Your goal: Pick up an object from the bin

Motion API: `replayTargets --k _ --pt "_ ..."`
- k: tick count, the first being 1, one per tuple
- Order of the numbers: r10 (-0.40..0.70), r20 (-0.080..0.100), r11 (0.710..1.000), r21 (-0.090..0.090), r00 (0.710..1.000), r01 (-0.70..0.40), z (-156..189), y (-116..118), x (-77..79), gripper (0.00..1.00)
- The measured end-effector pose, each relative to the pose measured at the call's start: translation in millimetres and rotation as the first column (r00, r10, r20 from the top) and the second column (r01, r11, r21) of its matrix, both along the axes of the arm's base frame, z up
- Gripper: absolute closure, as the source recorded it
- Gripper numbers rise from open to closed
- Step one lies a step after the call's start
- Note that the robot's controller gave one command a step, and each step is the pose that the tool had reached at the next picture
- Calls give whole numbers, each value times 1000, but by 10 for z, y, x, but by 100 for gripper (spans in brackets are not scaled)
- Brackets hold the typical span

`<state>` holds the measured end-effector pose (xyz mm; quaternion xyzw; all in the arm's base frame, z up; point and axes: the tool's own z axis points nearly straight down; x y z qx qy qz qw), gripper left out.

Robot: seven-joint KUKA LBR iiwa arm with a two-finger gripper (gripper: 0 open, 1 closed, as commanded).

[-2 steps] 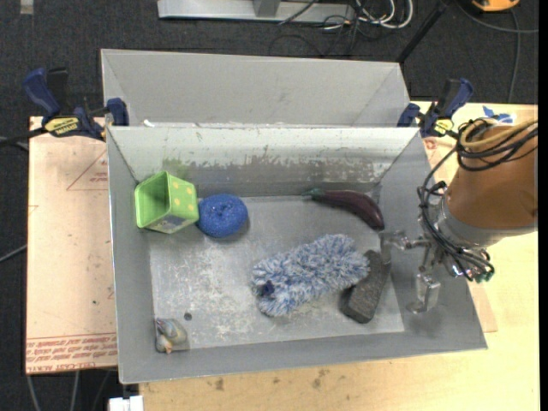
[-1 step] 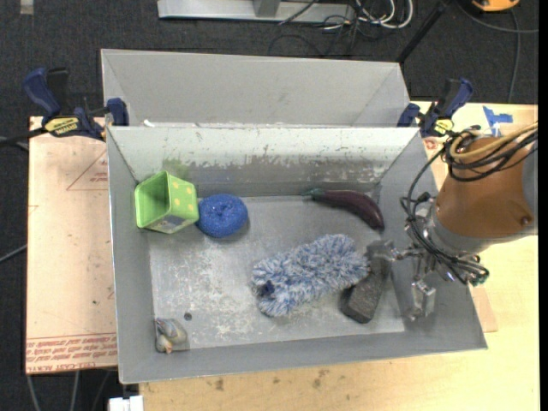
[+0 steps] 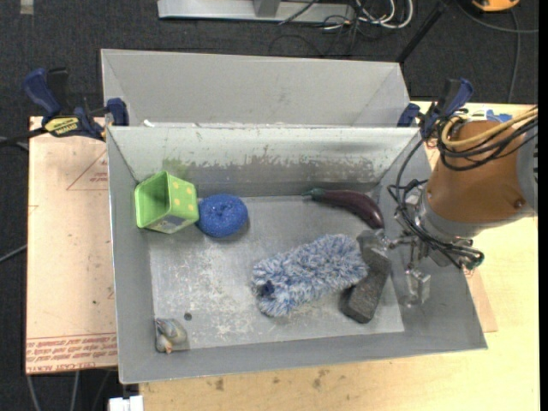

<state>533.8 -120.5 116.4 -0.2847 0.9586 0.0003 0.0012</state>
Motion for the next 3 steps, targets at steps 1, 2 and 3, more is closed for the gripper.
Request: replayTargets --k 1,2,3 --pt "131 2 991 -1 991 -131 -348 30 -44 0" --pt "369 1 930 -1 930 -369 -443 96 37 100" --pt "369 1 930 -1 930 -369 -443 96 37 100"
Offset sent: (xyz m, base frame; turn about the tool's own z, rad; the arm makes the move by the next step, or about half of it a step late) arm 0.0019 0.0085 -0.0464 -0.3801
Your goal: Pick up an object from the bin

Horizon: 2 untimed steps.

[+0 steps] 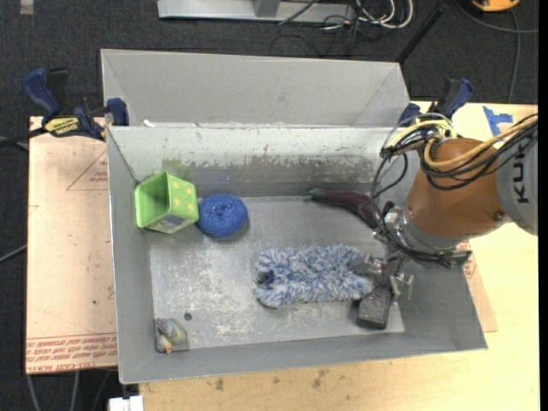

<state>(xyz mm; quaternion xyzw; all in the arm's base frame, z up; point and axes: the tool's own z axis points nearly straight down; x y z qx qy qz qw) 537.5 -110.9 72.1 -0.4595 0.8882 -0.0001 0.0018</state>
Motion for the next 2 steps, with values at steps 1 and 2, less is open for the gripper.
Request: replayTargets --k 1,2 --pt "0 -1 1000 0 1000 0 25 3 -3 100" --pt "-1 -4 1000 1 1000 1 144 10 -9 100"
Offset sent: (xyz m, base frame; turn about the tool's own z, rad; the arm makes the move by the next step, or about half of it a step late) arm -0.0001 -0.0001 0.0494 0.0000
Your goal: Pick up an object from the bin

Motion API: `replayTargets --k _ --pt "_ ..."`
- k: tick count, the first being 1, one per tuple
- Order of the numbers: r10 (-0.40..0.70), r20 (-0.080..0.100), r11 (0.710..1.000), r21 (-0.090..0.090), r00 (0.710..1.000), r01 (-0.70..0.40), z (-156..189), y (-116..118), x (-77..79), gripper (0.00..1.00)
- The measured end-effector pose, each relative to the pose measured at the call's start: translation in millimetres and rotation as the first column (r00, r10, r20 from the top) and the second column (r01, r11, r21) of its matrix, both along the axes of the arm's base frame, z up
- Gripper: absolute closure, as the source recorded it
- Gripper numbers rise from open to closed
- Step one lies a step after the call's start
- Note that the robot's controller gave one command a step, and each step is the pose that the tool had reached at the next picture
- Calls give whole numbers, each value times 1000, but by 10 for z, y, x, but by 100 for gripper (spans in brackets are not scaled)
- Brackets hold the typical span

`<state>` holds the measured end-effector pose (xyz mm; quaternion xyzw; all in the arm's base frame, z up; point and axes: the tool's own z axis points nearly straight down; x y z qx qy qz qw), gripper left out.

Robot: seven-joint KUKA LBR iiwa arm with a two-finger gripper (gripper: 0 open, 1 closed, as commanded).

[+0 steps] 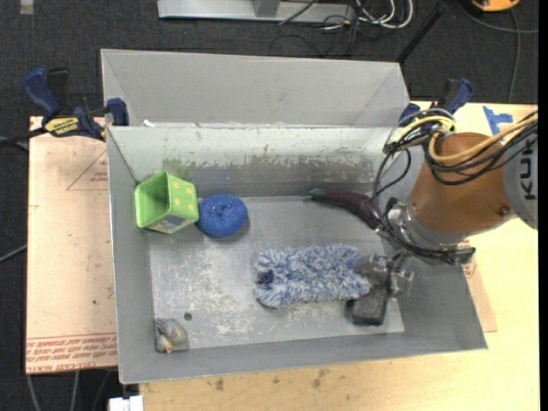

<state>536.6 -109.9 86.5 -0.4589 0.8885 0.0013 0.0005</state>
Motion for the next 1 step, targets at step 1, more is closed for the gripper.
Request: replayTargets --k 1 --pt "0 4 1000 -1 1000 0 114 0 8 100"
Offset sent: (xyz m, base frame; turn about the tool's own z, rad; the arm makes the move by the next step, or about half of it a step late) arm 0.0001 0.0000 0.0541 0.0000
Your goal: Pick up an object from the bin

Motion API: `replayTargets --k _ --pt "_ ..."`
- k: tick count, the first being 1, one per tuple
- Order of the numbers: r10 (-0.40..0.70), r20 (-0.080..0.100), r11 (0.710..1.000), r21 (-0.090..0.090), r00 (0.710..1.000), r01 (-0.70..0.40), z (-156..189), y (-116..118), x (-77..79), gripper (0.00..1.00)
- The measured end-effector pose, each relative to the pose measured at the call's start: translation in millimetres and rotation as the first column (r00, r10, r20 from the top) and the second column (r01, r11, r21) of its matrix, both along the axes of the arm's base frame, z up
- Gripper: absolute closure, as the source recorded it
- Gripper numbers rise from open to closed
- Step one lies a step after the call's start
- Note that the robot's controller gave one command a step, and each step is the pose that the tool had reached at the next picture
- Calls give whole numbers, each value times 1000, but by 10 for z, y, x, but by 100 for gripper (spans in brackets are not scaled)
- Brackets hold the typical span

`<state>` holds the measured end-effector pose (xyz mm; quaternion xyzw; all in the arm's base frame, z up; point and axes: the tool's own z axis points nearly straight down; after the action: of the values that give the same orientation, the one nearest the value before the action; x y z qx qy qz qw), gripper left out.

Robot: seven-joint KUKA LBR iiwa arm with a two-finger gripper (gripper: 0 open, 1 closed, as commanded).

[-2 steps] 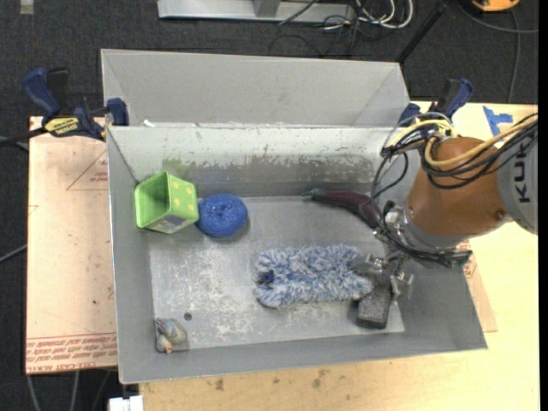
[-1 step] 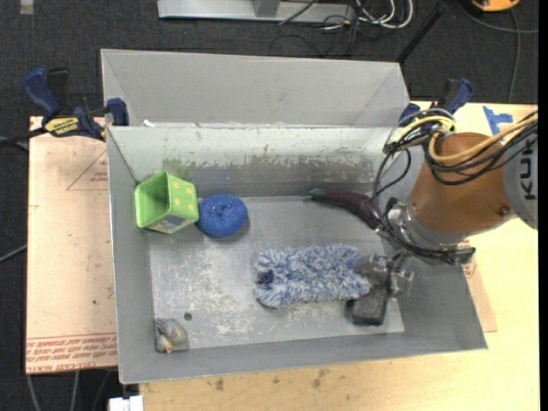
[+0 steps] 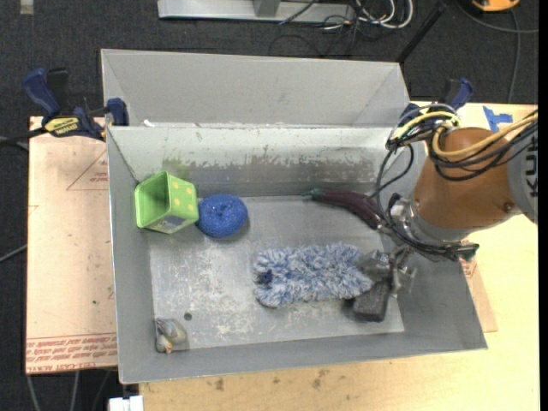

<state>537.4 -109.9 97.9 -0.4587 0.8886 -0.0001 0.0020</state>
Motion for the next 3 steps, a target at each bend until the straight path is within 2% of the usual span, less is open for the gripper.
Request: replayTargets --k 2,3 --pt "-1 -9 1000 2 1000 1 255 13 -17 100" --pt "-1 -6 1000 2 1000 1 470 10 -11 100"
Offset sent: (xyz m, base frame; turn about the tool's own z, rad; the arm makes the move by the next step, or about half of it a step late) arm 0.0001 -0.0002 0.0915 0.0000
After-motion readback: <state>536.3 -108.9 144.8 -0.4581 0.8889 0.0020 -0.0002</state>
